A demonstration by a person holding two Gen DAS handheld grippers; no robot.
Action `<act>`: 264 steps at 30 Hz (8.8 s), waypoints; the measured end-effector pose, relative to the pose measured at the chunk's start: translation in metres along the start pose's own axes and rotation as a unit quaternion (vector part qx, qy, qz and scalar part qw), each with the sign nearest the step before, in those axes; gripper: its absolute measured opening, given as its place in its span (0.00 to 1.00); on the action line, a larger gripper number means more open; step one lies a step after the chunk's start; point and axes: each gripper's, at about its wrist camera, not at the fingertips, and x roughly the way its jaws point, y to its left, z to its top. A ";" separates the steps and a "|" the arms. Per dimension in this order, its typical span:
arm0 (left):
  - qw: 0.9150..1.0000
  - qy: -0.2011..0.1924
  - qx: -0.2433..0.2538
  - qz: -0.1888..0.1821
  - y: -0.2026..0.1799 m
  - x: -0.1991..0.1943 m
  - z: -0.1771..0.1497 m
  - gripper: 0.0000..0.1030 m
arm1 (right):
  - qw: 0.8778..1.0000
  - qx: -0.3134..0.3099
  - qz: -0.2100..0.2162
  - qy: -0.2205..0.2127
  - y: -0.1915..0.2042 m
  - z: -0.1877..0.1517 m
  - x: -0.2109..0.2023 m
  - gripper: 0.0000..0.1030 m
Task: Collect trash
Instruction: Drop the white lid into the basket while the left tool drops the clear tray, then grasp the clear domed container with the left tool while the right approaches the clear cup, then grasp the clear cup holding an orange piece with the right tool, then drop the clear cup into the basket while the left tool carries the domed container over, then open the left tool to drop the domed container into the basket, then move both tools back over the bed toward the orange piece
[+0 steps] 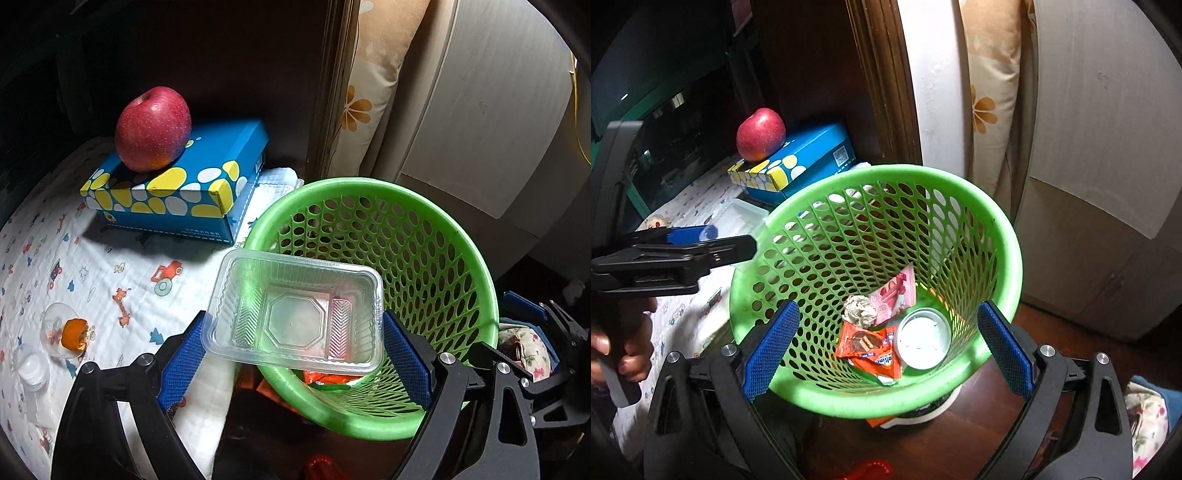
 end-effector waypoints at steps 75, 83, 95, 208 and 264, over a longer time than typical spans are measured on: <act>0.974 0.014 -0.131 0.182 0.310 -0.022 -0.096 0.64 | 0.973 -0.170 0.145 0.062 0.244 0.036 0.098 0.93; 0.977 0.011 -0.119 0.174 0.313 -0.019 -0.098 0.54 | 0.966 -0.198 0.148 0.072 0.262 0.040 0.113 0.93; 0.978 0.001 -0.126 0.164 0.318 -0.019 -0.096 0.54 | 0.962 -0.213 0.152 0.076 0.273 0.042 0.122 0.93; 0.996 -0.083 -0.024 -0.029 0.048 -0.049 -0.005 0.54 | 0.994 0.016 0.103 -0.028 0.020 0.045 0.022 0.58; 0.964 -0.036 -0.172 0.198 0.224 -0.084 -0.105 0.78 | 0.982 -0.071 0.173 -0.018 0.131 0.013 0.011 0.85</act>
